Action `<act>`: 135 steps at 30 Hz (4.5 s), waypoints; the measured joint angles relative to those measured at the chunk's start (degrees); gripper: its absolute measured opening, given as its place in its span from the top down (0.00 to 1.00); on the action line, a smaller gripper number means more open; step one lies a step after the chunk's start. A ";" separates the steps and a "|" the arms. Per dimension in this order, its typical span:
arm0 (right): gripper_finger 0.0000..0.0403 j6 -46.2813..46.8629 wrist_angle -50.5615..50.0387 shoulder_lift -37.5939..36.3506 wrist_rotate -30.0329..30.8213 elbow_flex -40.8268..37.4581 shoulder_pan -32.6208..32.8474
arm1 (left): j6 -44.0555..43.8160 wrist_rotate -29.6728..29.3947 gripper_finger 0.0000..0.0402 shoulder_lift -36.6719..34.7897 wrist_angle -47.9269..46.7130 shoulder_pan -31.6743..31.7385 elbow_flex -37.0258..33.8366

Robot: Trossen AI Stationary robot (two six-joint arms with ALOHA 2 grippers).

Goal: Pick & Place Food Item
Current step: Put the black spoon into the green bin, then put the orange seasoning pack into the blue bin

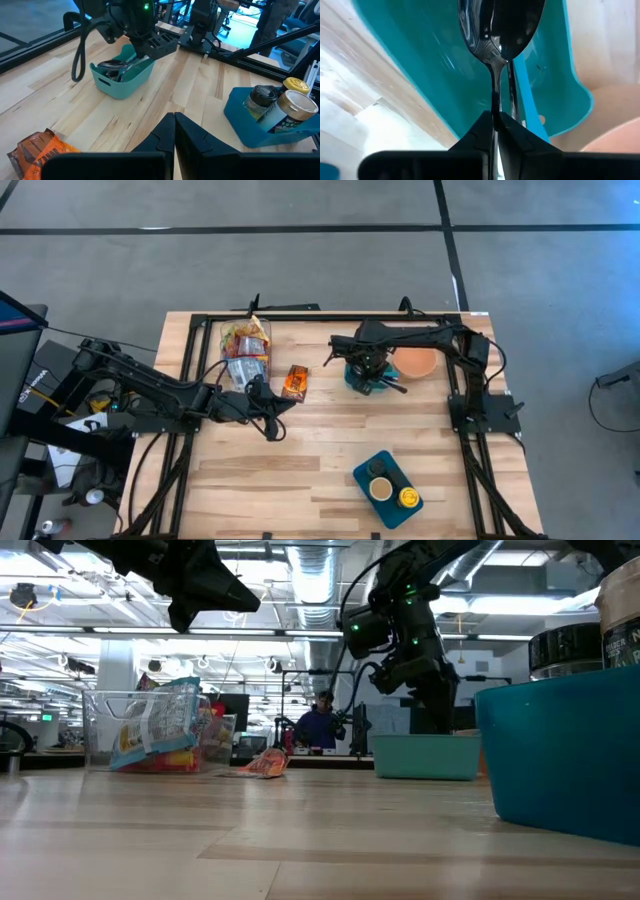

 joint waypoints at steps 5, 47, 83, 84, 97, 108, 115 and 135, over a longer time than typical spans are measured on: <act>0.97 -0.01 1.39 0.00 0.65 -0.46 -0.09 | 0.00 0.00 1.00 0.00 0.00 -0.02 0.00; 0.84 -1.67 -1.90 -0.52 4.45 5.54 1.47 | 0.00 0.00 1.00 0.00 -0.01 0.00 0.00; 0.84 -3.04 44.03 -36.71 20.35 -24.05 17.72 | 3.05 -2.40 1.00 2.25 0.01 0.22 -2.01; 0.84 -3.04 45.97 -36.82 20.35 -25.29 17.98 | 3.06 -2.39 1.00 3.31 0.59 0.65 -2.01; 0.84 -3.45 53.01 -36.96 20.35 -31.87 17.95 | 10.27 12.61 1.00 10.14 -3.00 14.97 3.08; 0.84 -3.48 56.71 -36.96 20.35 -35.81 17.90 | 18.37 19.37 1.00 10.10 -13.15 24.72 9.55; 0.84 -4.93 58.67 -36.96 20.35 -35.81 17.90 | 21.39 24.24 1.00 10.10 -18.26 30.11 12.38; 0.84 -8.17 59.28 -36.94 19.70 -35.81 13.13 | 31.58 33.93 1.00 30.08 -31.01 38.26 27.48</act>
